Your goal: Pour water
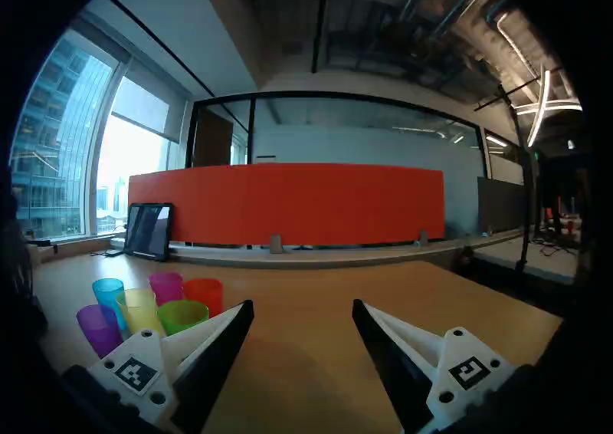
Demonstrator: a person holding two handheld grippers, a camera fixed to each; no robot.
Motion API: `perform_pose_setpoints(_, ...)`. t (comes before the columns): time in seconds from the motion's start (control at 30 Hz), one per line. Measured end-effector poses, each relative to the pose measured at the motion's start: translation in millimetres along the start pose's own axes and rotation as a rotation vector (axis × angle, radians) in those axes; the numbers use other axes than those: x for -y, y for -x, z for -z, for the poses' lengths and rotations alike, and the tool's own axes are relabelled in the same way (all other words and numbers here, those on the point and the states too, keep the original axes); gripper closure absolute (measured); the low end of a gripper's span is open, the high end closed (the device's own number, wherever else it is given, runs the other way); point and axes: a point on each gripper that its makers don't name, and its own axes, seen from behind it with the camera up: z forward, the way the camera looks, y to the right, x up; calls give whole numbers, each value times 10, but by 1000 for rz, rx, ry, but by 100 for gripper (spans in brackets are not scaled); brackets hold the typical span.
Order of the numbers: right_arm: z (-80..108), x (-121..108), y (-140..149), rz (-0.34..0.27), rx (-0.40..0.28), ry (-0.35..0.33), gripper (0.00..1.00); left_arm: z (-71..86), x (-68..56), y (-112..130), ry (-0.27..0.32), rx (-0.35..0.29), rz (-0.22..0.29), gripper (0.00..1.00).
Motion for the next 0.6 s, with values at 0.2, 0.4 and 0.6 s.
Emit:
perform_pose_setpoints(0.2,6,-1,0,0,0,0,0,1,-4,-7,0,0,1,3)
perform_pose_setpoints(0.4,6,-3,-1,0,0,0,1,3,-5,-7,0,0,0,3)
perform_pose_setpoints(0.6,0,-2,1,0,0,0,0,4,-5,-8,0,0,0,3)
